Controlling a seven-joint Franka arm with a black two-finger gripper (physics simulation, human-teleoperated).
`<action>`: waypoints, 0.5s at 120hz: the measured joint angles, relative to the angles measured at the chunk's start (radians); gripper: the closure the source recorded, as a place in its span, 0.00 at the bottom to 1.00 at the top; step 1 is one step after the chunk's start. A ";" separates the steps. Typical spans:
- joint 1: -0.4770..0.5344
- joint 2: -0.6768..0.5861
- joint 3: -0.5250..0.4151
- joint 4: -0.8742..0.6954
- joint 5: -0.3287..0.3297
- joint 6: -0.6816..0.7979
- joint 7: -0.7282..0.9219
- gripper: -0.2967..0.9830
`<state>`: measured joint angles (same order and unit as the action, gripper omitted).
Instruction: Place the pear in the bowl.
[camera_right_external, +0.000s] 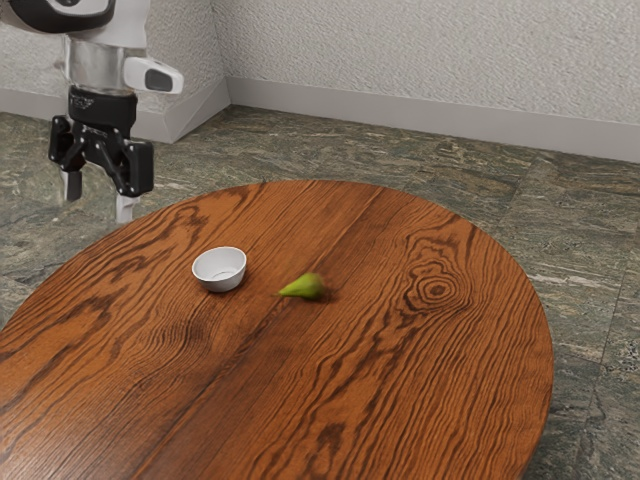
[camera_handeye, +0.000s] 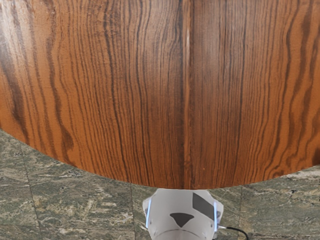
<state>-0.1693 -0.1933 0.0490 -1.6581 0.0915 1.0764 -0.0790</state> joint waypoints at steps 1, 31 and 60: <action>0.000 0.000 -0.001 0.000 0.000 0.013 -0.001 0.23; 0.003 0.136 -0.014 0.026 0.008 0.250 -0.044 0.23; 0.000 0.425 -0.025 0.104 0.032 0.437 0.000 0.24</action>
<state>-0.1692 0.2312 0.0236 -1.5538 0.1235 1.5132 -0.0788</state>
